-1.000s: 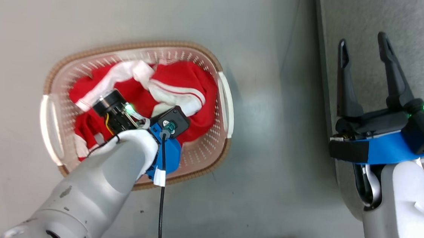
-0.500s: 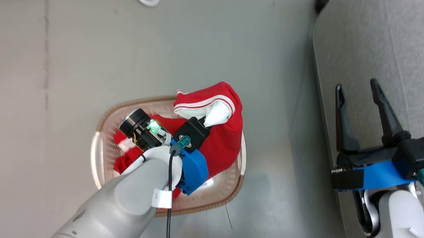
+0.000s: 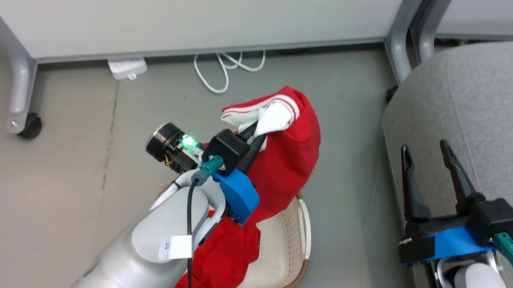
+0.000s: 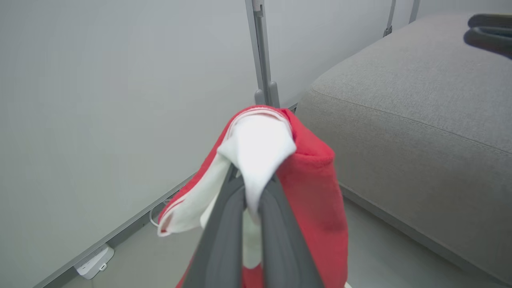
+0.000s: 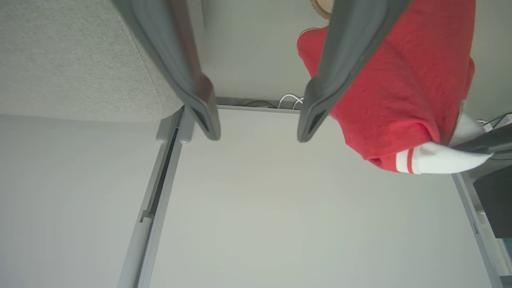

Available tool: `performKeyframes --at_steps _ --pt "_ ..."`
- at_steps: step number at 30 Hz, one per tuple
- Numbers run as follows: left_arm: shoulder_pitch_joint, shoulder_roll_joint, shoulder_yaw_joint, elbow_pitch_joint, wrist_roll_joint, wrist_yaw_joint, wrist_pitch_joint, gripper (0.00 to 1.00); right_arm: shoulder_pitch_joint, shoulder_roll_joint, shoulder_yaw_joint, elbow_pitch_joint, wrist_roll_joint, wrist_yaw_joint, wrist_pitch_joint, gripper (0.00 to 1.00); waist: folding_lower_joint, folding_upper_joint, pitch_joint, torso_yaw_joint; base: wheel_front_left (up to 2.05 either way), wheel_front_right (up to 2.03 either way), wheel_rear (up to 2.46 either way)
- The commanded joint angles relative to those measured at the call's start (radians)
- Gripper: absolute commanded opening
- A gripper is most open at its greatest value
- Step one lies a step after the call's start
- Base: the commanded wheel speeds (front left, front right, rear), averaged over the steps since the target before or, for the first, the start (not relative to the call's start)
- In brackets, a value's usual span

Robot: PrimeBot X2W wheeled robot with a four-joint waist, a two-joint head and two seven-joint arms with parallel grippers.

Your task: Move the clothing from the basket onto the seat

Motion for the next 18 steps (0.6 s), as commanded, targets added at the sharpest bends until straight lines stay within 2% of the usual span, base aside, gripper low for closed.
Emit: performKeyframes --at_steps 1,8,18 --pt "0.007 0.001 0.020 -0.017 0.009 0.006 -0.005 0.00 0.025 -0.002 -0.002 0.004 -0.001 0.000 -0.004 1.00 0.0002 -0.0001 -0.049 0.022 0.00 0.00 0.00" --pt "-0.012 -0.011 0.069 -0.069 0.027 -0.003 -0.005 0.00 0.079 0.006 -0.003 0.021 0.005 0.000 -0.004 1.00 0.0002 -0.0001 -0.131 0.037 0.00 0.00 0.00" --pt "-0.020 -0.020 0.064 -0.097 0.028 -0.019 -0.005 0.00 0.144 0.016 -0.008 0.031 0.004 0.000 -0.004 1.00 0.0002 -0.0001 -0.211 0.050 0.00 0.00 0.00"
